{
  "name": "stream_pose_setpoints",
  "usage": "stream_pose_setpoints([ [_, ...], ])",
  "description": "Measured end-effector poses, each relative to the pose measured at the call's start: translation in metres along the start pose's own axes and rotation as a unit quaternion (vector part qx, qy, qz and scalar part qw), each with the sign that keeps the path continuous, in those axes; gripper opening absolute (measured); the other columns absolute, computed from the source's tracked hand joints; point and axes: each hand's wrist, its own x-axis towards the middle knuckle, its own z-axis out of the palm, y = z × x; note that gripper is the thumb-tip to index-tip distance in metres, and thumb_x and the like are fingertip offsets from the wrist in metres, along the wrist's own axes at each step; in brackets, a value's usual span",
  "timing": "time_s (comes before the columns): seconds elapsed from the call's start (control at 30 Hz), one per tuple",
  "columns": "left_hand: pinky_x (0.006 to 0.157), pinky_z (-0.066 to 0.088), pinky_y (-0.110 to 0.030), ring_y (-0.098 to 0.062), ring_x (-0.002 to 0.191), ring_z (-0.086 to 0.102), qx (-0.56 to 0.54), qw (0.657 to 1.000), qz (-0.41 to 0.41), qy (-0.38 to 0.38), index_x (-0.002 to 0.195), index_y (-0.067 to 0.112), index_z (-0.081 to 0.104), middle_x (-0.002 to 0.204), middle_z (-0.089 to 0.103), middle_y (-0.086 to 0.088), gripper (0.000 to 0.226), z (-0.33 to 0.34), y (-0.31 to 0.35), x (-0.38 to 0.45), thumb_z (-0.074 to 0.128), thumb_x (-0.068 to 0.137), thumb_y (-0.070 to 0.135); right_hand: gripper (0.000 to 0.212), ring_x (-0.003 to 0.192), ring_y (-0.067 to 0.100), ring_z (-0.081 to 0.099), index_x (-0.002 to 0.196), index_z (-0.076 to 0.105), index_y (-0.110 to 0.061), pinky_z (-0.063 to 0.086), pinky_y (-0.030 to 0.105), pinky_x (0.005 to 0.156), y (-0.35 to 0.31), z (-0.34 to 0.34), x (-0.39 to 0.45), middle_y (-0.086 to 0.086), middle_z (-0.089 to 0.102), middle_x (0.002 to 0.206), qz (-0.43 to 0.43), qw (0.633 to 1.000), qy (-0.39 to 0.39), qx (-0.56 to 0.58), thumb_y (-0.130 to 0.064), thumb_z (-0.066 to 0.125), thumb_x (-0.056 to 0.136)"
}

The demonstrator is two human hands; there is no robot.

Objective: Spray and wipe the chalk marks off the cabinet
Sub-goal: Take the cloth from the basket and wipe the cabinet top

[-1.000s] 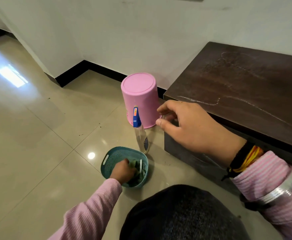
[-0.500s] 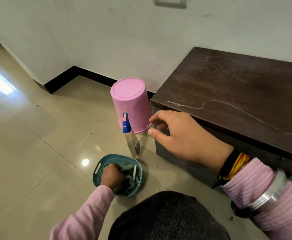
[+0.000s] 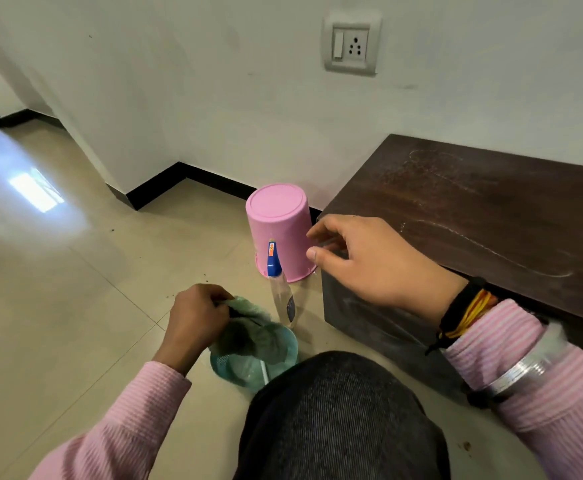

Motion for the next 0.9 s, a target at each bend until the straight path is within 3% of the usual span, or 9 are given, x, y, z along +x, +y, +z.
stream_pose_setpoints([
  [0.07, 0.067, 0.05, -0.025, -0.018, 0.07, 0.063, -0.017, 1.0, 0.003, 0.007, 0.091, 0.021, 0.079, 0.09, 0.071, 0.0, 0.032, -0.009, 0.006, -0.009, 0.054, 0.083, 0.002, 0.03, 0.099, 0.006, 0.062, 0.12, 0.063, -0.018, 0.048, 0.02, 0.084, -0.003, -0.004, -0.006, -0.004, 0.067, 0.115, 0.002, 1.0, 0.0, -0.001, -0.034, 0.06, 0.095],
  [0.2, 0.045, 0.042, -0.012, -0.005, 0.044, 0.054, -0.06, 0.997, 0.033, 0.04, 0.081, 0.026, 0.078, 0.084, 0.071, 0.005, 0.036, -0.033, 0.033, -0.02, 0.054, 0.082, 0.0, 0.031, 0.094, 0.002, 0.06, 0.123, 0.063, -0.021, 0.039, 0.005, 0.073, -0.002, -0.012, -0.011, -0.006, 0.067, 0.117, 0.003, 1.0, 0.0, -0.003, -0.034, 0.06, 0.095],
  [0.33, 0.049, 0.046, -0.015, -0.007, 0.057, 0.061, -0.11, 0.984, 0.104, 0.092, 0.075, 0.03, 0.076, 0.07, 0.071, 0.004, 0.034, -0.07, 0.087, -0.029, 0.058, 0.083, 0.002, 0.038, 0.09, 0.005, 0.063, 0.128, 0.06, -0.023, 0.045, 0.013, 0.076, -0.003, -0.017, -0.009, -0.002, 0.066, 0.119, -0.003, 1.0, 0.004, 0.009, -0.04, 0.062, 0.093],
  [0.43, 0.04, 0.041, -0.024, -0.015, 0.04, 0.051, -0.141, 0.968, 0.174, 0.11, 0.075, 0.03, 0.076, 0.057, 0.068, -0.002, 0.03, -0.094, 0.138, -0.04, 0.058, 0.083, 0.007, 0.058, 0.095, 0.008, 0.064, 0.137, 0.05, -0.025, 0.052, 0.022, 0.083, -0.009, -0.021, -0.01, -0.002, 0.064, 0.123, -0.014, 0.998, -0.007, 0.063, -0.048, 0.068, 0.087],
  [0.5, 0.042, 0.04, -0.018, -0.01, 0.04, 0.051, -0.184, 0.953, 0.216, 0.109, 0.077, 0.03, 0.076, 0.06, 0.07, 0.001, 0.026, -0.105, 0.171, -0.048, 0.06, 0.081, 0.01, 0.056, 0.094, 0.007, 0.063, 0.132, 0.051, -0.025, 0.05, 0.018, 0.079, -0.015, -0.024, -0.01, -0.005, 0.066, 0.115, -0.038, 0.995, 0.024, 0.091, -0.043, 0.074, 0.085],
  [0.57, 0.054, 0.047, -0.014, -0.003, 0.053, 0.062, -0.264, 0.923, 0.265, 0.09, 0.089, 0.031, 0.077, 0.07, 0.073, 0.005, 0.016, -0.113, 0.198, -0.057, 0.067, 0.082, 0.02, 0.039, 0.093, 0.009, 0.065, 0.125, 0.053, -0.023, 0.052, 0.02, 0.077, -0.017, -0.033, -0.011, -0.005, 0.068, 0.108, -0.041, 0.987, 0.091, 0.122, -0.034, 0.068, 0.091],
  [0.67, 0.084, 0.057, -0.027, -0.009, 0.101, 0.07, -0.34, 0.872, 0.349, 0.039, 0.121, 0.021, 0.066, 0.106, 0.074, 0.003, 0.039, -0.118, 0.218, -0.063, 0.069, 0.082, 0.025, 0.028, 0.091, 0.01, 0.065, 0.124, 0.055, -0.021, 0.051, 0.016, 0.073, -0.019, -0.057, -0.016, -0.003, 0.07, 0.104, -0.019, 0.969, 0.189, 0.16, -0.026, 0.059, 0.097],
  [0.8, 0.105, 0.049, -0.035, -0.006, 0.134, 0.045, -0.14, 0.881, 0.449, 0.062, 0.145, 0.027, 0.044, 0.143, 0.043, 0.006, 0.068, -0.101, 0.211, -0.064, 0.067, 0.083, 0.041, 0.029, 0.098, 0.009, 0.063, 0.125, 0.058, -0.023, 0.044, 0.003, 0.07, -0.022, -0.089, -0.031, -0.004, 0.069, 0.11, 0.024, 0.96, 0.225, 0.164, -0.029, 0.059, 0.096],
  [0.9, 0.111, 0.036, -0.017, 0.001, 0.133, 0.04, -0.112, 0.879, 0.463, 0.013, 0.156, 0.029, 0.024, 0.145, 0.039, 0.01, 0.096, -0.086, 0.214, -0.072, 0.071, 0.076, 0.054, 0.019, 0.095, 0.011, 0.063, 0.115, 0.06, -0.023, 0.043, 0.005, 0.068, -0.03, -0.106, -0.046, -0.004, 0.069, 0.105, 0.037, 0.964, 0.217, 0.151, -0.03, 0.056, 0.098],
])
